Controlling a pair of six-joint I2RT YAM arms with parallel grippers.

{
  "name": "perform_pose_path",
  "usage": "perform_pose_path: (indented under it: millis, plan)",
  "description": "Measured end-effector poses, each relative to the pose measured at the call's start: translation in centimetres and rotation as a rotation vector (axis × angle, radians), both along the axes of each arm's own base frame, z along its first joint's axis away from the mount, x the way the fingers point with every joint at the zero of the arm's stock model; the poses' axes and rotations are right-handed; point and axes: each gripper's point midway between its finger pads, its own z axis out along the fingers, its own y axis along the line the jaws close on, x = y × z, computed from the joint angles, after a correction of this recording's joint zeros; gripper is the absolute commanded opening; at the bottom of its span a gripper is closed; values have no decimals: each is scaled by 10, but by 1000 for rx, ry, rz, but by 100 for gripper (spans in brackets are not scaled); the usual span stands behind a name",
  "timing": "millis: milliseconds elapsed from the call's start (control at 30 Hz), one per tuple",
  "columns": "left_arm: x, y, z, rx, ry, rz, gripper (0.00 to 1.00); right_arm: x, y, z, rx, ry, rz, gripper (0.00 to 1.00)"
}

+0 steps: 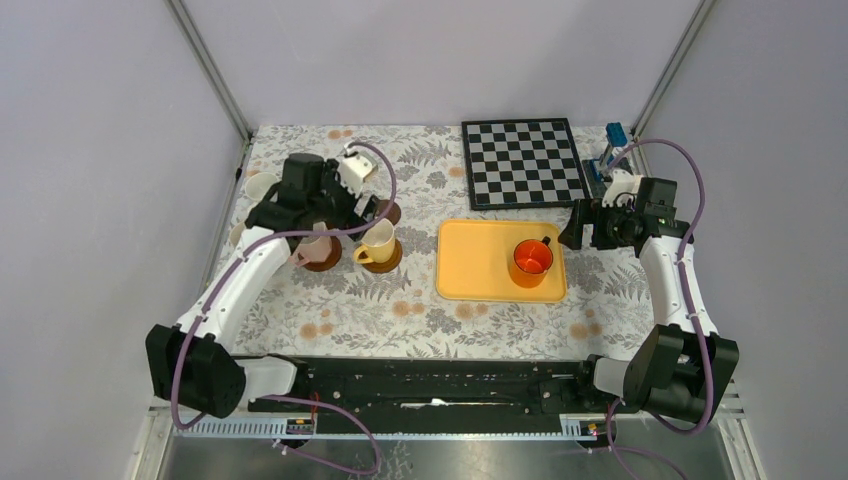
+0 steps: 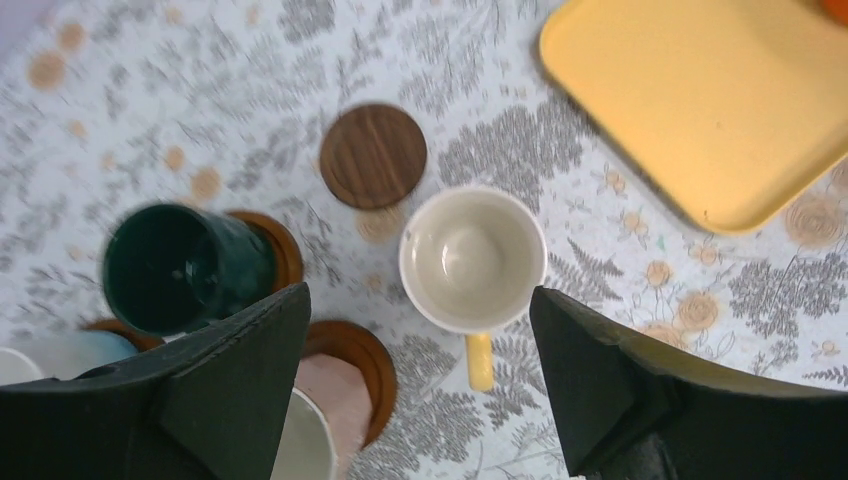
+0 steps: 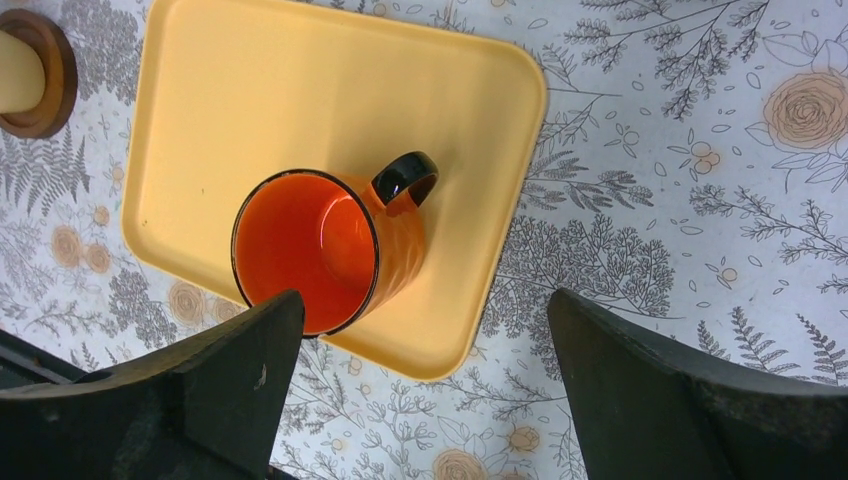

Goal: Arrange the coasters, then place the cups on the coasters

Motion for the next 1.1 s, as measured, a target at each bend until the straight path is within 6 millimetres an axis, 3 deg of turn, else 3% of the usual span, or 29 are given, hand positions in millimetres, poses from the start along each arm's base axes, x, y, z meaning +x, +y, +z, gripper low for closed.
perform_pose_path:
  millis: [133,433,633,767,900,1100]
  plan:
    - [11,-13,32,-20,-48,-40,88,-5,-2,-4,-33,8,30,98]
    - [-14,-68,28,-53,32,-188,88,-7,-23,-39,-143,114,38,60]
    - [-18,-78,33,-97,47,-192,88,-5,-25,-72,-139,211,62,50]
    - [-17,-79,35,-119,44,-178,88,-1,-18,-87,-128,255,95,50]
    - [-20,-79,34,-134,49,-166,89,14,-3,-90,-122,241,150,48]
    - [-20,-79,34,-150,50,-154,89,41,37,-89,-94,207,274,46]
